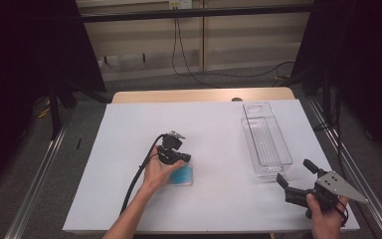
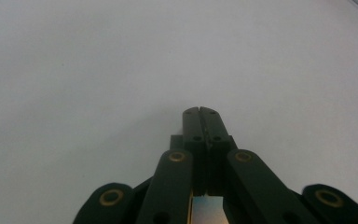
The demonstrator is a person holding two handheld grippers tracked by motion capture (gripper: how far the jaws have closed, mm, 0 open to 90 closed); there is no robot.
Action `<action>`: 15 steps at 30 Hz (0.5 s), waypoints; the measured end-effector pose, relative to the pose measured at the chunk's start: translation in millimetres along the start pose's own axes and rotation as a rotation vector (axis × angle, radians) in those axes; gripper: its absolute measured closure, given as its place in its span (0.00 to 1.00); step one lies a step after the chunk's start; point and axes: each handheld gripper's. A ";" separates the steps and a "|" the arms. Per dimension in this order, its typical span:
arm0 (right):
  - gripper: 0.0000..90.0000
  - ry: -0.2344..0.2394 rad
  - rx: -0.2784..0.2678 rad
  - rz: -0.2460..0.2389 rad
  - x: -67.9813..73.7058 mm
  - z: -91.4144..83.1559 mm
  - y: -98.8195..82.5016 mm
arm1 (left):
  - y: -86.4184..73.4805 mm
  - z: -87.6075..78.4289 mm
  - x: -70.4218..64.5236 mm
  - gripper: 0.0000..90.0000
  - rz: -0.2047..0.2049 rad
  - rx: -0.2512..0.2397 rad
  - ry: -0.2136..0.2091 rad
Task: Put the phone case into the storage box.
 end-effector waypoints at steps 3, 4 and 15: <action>0.00 -0.001 0.000 -0.002 0.1 0.0 -0.1 | -0.6 -0.3 -0.6 1.00 0.001 0.002 -0.003; 0.00 0.000 0.000 -0.001 0.3 -0.1 0.0 | -1.3 -0.3 -0.6 1.00 0.004 -0.002 -0.004; 0.00 -0.001 0.000 -0.002 0.1 -0.3 -0.1 | -5.2 -1.7 -1.6 1.00 0.019 -0.009 -0.009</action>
Point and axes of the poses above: each handheld gripper's, and its own axes: z roughly forward along the jaws, y roughly out of its top, x roughly to its left, and after that the axes turned 3 degrees about -z, right-handed
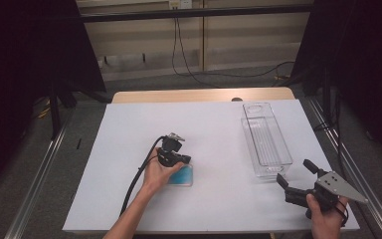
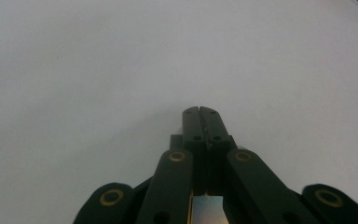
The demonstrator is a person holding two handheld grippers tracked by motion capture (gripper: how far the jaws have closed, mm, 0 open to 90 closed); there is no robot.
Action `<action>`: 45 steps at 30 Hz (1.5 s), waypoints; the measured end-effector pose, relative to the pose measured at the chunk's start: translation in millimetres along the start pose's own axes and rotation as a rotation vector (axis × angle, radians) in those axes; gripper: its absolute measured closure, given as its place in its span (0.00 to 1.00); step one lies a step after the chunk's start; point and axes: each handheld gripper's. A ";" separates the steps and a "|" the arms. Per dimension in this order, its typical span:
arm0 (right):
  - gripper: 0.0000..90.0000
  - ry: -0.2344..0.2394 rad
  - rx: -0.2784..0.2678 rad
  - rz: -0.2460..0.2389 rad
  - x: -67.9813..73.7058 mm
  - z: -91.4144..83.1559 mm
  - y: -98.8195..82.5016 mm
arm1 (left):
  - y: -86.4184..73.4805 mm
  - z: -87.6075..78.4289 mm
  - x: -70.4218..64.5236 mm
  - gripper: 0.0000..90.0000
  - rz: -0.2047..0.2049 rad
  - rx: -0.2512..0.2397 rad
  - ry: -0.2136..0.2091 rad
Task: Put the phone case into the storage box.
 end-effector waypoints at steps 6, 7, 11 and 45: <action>0.00 0.000 0.002 -0.003 0.1 0.9 0.0 | 0.7 0.1 -1.2 1.00 -0.006 0.006 0.005; 0.00 0.000 0.002 -0.003 0.1 0.9 0.0 | 0.2 0.1 -1.4 1.00 -0.007 0.002 0.004; 0.00 -0.001 0.001 -0.002 -0.1 0.2 0.0 | -2.0 -0.1 -0.8 1.00 -0.008 -0.010 -0.007; 0.00 -0.001 0.005 -0.003 0.5 0.7 -0.3 | -16.9 -8.4 -12.0 1.00 0.026 0.004 -0.047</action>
Point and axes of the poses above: each handheld gripper's, and its own axes: z roughly forward along the jaws, y roughly out of its top, x roughly to its left, and after that the axes turned 3 degrees about -z, right-handed
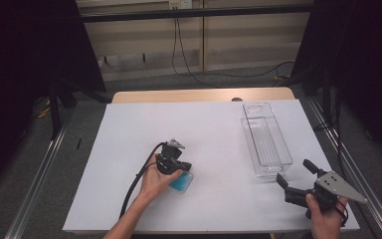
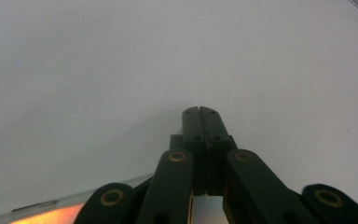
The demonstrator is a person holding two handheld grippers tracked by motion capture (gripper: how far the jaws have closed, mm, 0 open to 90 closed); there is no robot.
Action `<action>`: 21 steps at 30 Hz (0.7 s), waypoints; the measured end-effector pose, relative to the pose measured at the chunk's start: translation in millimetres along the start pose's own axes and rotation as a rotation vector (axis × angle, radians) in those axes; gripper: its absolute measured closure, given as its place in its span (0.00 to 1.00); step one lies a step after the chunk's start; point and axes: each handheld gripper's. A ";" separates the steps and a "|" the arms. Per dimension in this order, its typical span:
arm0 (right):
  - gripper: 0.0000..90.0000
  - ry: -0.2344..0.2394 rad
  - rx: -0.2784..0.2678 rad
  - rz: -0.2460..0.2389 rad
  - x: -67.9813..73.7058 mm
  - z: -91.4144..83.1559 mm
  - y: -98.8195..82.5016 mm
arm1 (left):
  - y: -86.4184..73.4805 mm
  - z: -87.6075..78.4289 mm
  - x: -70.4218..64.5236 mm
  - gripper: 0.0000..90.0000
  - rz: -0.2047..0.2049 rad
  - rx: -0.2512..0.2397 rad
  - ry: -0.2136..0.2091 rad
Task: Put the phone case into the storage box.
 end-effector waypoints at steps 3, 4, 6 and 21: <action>0.00 -0.001 0.000 0.001 -0.1 -0.4 0.0 | -1.4 -0.1 -0.1 1.00 -0.011 -0.010 -0.005; 0.00 -0.002 0.000 0.001 -0.2 -0.4 -0.1 | -2.4 -1.1 0.3 1.00 -0.007 -0.007 -0.011; 0.00 -0.002 -0.001 0.000 -0.2 -0.4 -0.1 | -3.2 -1.6 0.2 1.00 -0.010 -0.008 -0.012; 0.00 -0.002 0.003 -0.004 0.3 0.3 -0.1 | -8.4 -4.7 -2.3 1.00 0.000 -0.007 -0.016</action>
Point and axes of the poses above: each handheld gripper's, and its own axes: z roughly forward along the jaws, y roughly out of its top, x roughly to its left, and after that the axes turned 3 degrees about -z, right-handed
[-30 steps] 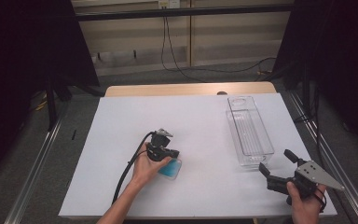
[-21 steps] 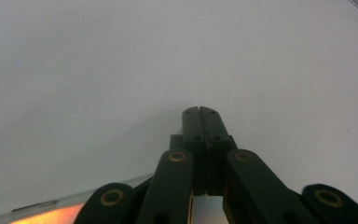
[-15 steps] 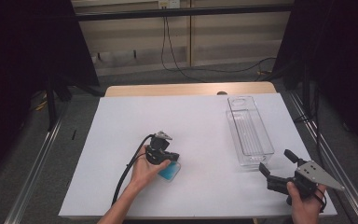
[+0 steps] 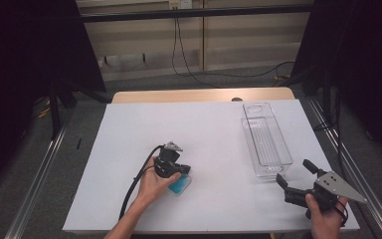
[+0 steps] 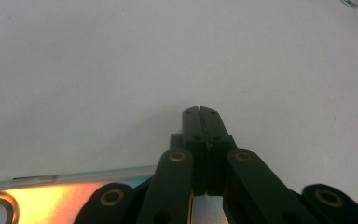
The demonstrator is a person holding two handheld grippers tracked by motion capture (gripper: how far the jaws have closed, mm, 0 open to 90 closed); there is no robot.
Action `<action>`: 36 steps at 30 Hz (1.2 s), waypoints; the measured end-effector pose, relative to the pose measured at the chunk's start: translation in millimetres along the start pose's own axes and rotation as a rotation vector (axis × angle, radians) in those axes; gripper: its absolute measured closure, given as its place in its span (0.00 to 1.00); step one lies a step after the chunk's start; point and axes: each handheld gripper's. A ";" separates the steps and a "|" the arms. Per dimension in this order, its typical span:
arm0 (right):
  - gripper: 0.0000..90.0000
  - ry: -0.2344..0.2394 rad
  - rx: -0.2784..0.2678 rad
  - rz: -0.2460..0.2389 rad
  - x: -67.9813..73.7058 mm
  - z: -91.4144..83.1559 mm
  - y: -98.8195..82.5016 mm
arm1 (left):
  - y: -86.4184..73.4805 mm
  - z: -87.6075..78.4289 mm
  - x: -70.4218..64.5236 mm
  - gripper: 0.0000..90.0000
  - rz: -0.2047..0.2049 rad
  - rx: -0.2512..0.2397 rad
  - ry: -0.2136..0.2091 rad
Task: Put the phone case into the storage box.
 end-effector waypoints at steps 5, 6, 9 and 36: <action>0.00 -0.014 0.000 0.002 -4.0 -0.6 -0.7 | -0.8 -1.9 -0.6 1.00 0.008 0.014 0.003; 0.00 -0.020 -0.001 0.003 -5.0 -1.0 -0.8 | -1.2 -2.1 -0.8 1.00 0.011 0.011 0.002; 0.00 -0.026 -0.003 0.006 -5.9 -1.7 -0.8 | -2.6 -3.1 -1.4 1.00 0.007 0.012 0.001; 0.00 -0.017 0.001 0.000 -3.9 -1.4 -0.8 | -14.0 -13.6 -1.4 1.00 0.003 0.030 -0.024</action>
Point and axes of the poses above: each handheld gripper's, and its own axes: z roughly forward along the jaws, y roughly out of its top, x roughly to its left, and after that the axes turned 3 degrees about -z, right-handed
